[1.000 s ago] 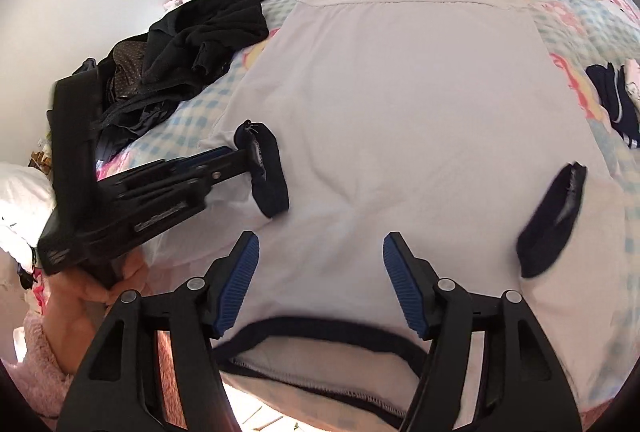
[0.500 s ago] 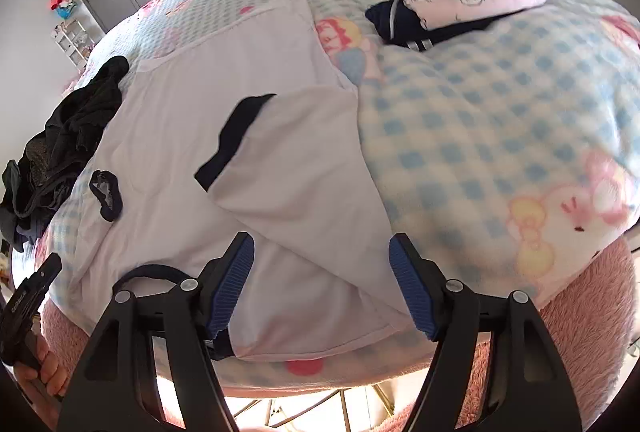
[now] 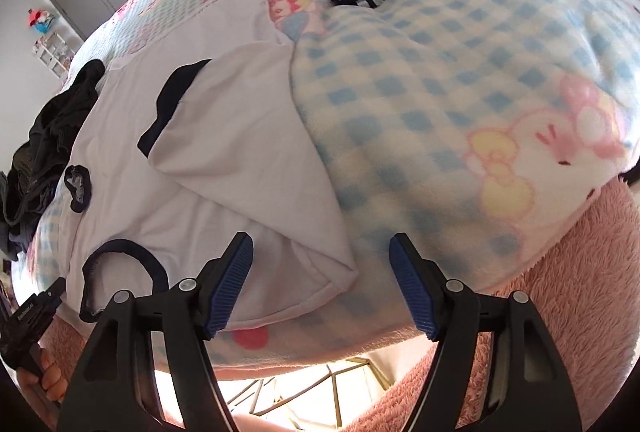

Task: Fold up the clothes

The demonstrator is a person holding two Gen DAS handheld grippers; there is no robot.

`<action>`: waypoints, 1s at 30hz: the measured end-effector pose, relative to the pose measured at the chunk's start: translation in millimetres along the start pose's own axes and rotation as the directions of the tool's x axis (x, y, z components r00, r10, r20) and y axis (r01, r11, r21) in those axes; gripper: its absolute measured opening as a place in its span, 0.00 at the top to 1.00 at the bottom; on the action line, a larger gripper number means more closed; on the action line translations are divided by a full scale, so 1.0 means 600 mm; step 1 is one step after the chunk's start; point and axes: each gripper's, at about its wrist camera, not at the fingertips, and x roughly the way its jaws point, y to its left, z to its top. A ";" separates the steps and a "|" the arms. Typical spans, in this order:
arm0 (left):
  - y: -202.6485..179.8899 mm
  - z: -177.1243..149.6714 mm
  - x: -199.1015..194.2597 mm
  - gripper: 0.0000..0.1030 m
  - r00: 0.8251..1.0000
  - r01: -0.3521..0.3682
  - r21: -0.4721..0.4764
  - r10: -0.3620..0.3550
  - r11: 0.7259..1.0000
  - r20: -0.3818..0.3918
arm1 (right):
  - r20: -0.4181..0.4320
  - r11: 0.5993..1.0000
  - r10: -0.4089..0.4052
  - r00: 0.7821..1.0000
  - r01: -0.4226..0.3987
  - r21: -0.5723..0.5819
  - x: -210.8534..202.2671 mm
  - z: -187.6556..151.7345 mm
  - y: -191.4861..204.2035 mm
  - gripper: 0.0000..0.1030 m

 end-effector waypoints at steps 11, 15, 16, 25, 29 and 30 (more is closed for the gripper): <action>-0.200 -0.015 0.015 0.68 0.972 0.227 0.333 -0.236 0.915 -0.014 | -0.080 0.992 0.080 0.994 -0.087 -0.092 0.025 -0.044 0.058 0.26; -0.266 -0.038 0.077 0.68 0.987 0.158 0.432 -0.125 0.888 -0.104 | -0.132 0.989 0.018 0.991 -0.037 -0.145 0.049 -0.066 0.077 0.26; -0.269 -0.046 0.092 0.68 0.988 0.134 0.441 -0.083 0.887 -0.133 | -0.141 0.988 0.012 0.990 -0.033 -0.149 0.049 -0.070 0.076 0.26; -0.145 -0.063 -0.010 0.68 0.991 0.134 0.225 -0.127 0.965 -0.048 | 0.013 0.984 0.176 0.984 -0.176 0.000 -0.043 -0.046 0.009 0.27; -0.048 -0.037 -0.039 0.62 0.998 0.058 -0.005 -0.058 0.998 -0.005 | 0.045 0.990 0.114 0.992 -0.118 0.077 -0.037 -0.014 -0.024 0.23; -0.033 -0.034 -0.040 0.60 1.000 0.027 -0.015 -0.027 1.000 0.004 | 0.020 0.990 0.105 0.994 -0.107 0.095 -0.028 -0.008 -0.032 0.23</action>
